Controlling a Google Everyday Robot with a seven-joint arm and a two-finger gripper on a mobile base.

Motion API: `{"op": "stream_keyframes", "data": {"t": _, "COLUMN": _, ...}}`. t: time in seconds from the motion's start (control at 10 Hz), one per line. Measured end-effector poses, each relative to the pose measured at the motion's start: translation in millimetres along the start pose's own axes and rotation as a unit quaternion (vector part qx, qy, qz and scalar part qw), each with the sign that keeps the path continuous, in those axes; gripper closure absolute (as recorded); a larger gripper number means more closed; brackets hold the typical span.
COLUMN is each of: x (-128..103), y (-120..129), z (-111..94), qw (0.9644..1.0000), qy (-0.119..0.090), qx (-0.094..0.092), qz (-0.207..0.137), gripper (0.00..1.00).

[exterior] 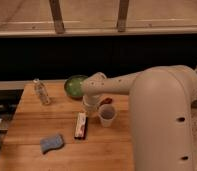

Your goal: Push the eraser across the table

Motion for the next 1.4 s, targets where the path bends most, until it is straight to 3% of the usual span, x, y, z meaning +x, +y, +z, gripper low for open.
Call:
{"op": "stream_keyframes", "data": {"t": 0.5, "x": 13, "y": -17, "z": 22, "qw": 0.9989, "qy": 0.037, "qx": 0.006, "qz": 0.028, "gripper": 1.0}}
{"op": "stream_keyframes", "data": {"t": 0.8, "x": 13, "y": -12, "z": 23, "qw": 0.999, "qy": 0.036, "qx": 0.002, "qz": 0.026, "gripper": 1.0}}
{"op": "stream_keyframes", "data": {"t": 1.4, "x": 43, "y": 57, "z": 19, "qw": 0.9974, "qy": 0.035, "qx": -0.053, "qz": -0.034, "gripper": 1.0}}
